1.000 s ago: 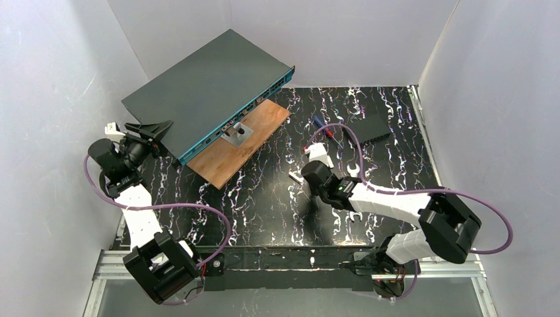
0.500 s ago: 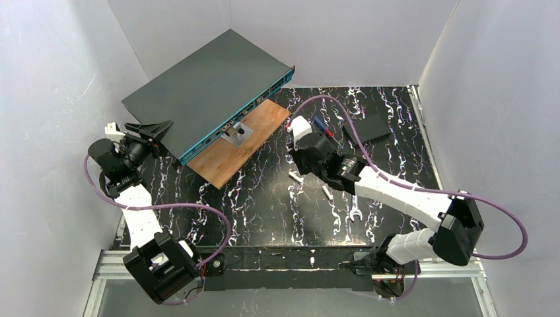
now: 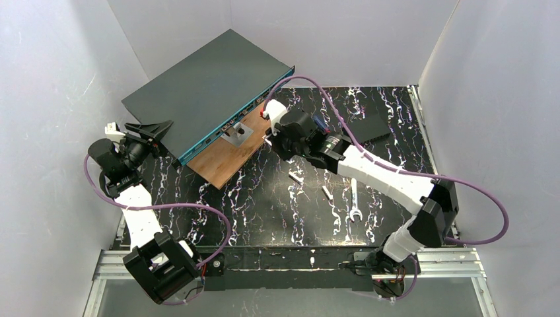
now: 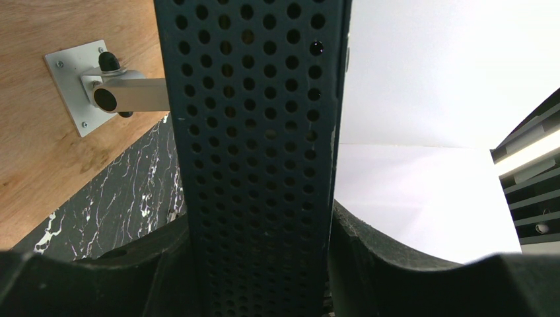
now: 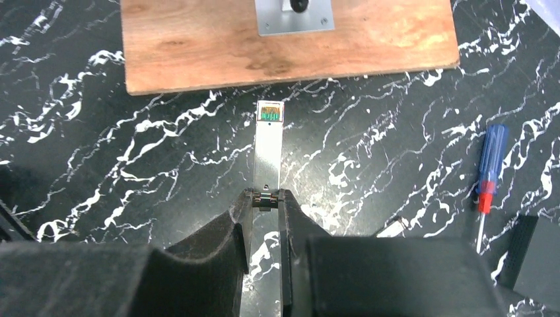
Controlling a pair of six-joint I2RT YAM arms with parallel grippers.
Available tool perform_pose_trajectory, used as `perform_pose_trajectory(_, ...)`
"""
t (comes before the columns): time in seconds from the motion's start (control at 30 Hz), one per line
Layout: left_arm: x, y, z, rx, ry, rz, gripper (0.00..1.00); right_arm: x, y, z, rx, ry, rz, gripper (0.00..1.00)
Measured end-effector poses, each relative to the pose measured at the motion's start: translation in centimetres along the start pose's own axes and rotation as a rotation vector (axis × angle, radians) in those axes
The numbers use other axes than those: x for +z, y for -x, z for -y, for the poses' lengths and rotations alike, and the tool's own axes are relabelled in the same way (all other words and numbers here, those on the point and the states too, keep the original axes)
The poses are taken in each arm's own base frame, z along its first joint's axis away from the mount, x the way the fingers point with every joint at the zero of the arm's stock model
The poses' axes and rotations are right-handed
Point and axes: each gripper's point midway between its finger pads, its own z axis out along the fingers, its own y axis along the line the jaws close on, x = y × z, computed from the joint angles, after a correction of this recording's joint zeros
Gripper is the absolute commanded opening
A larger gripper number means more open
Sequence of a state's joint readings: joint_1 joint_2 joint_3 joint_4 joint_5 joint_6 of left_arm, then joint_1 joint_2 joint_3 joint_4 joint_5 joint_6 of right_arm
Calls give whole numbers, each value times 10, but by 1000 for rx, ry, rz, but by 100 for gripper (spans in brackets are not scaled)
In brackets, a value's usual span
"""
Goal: Insert the plug into the switch port
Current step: Insert the connector into the switch port.
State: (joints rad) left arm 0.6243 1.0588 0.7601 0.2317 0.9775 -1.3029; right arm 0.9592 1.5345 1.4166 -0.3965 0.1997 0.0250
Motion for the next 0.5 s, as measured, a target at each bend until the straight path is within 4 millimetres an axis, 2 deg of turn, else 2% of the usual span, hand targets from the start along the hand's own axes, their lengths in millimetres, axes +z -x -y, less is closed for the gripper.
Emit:
perform_pose_trajectory(0.13,0,0,0,0,0,0,0,0,17,-8,-4,36,13,1)
perform_pose_trajectory(0.3,0,0,0,0,0,0,0,0,47,-18,-4,74,56,1)
perform_pose_trajectory(0.5,0,0,0,-1,0,0,0,8,67,-34,-13,111,75,1)
